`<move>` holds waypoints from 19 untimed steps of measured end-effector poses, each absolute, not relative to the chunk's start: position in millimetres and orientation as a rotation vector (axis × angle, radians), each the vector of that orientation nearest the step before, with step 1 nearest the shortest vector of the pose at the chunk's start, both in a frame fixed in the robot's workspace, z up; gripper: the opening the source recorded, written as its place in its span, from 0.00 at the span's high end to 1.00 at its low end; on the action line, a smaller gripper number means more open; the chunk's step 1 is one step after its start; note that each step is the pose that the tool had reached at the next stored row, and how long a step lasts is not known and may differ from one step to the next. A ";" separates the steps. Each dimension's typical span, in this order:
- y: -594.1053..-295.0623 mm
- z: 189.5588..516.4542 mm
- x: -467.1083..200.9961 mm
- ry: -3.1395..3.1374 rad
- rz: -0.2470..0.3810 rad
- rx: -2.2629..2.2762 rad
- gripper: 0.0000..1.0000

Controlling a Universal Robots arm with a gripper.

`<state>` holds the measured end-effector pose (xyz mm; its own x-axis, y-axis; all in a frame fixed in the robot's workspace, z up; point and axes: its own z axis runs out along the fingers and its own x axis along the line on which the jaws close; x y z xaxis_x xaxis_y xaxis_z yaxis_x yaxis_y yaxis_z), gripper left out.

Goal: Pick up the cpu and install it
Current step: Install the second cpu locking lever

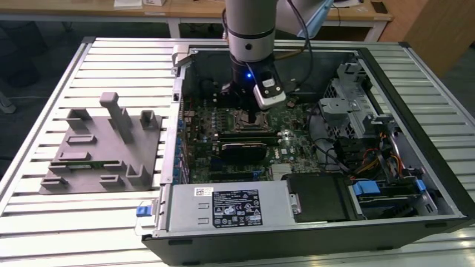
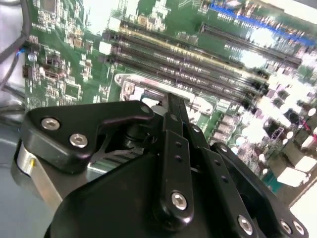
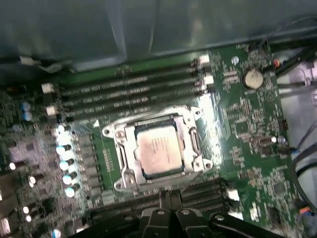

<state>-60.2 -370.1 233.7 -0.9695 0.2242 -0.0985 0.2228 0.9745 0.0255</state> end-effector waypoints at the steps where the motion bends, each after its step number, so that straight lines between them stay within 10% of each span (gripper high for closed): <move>1: -370.6 233.5 -60.2 3.024 0.039 0.344 0.89; 19: -380.6 225.4 -60.6 3.090 0.043 0.196 0.89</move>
